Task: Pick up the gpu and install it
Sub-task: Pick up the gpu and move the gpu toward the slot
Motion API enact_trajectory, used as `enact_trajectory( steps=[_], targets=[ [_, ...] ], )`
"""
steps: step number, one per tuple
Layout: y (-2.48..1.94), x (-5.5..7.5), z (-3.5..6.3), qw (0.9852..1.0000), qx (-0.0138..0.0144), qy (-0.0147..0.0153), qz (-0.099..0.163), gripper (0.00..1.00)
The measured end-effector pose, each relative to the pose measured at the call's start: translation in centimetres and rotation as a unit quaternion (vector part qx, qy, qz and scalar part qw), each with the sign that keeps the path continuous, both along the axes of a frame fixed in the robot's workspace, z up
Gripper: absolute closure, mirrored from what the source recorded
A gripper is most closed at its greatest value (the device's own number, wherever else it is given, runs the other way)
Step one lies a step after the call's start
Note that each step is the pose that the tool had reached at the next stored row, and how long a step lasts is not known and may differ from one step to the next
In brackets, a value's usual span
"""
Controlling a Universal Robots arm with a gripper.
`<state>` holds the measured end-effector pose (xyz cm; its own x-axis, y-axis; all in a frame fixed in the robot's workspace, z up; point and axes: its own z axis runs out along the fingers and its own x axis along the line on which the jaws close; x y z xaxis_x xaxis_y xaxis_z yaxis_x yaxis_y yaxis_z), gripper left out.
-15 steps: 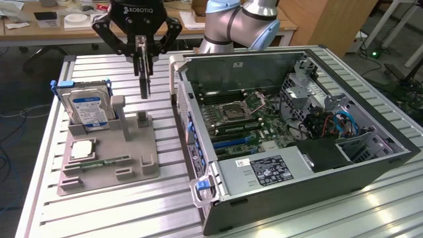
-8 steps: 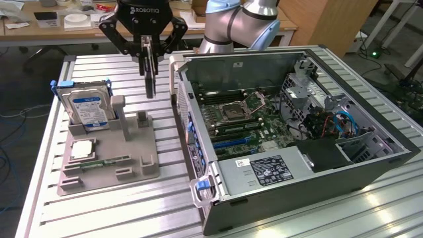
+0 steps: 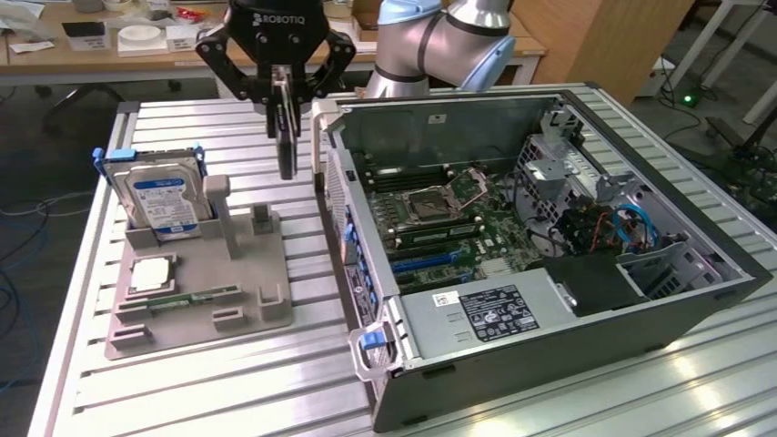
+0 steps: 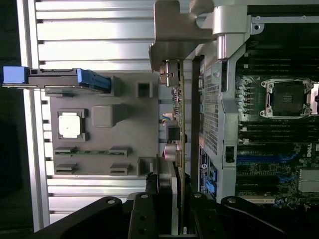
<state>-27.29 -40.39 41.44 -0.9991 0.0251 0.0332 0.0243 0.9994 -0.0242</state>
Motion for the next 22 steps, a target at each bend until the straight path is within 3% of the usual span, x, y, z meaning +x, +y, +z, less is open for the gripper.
enact_trajectory(
  steps=[22],
  targets=[
    [0.0,2.8,-0.04,1.0,-0.0001,0.0001,0.001,0.72]
  ],
)
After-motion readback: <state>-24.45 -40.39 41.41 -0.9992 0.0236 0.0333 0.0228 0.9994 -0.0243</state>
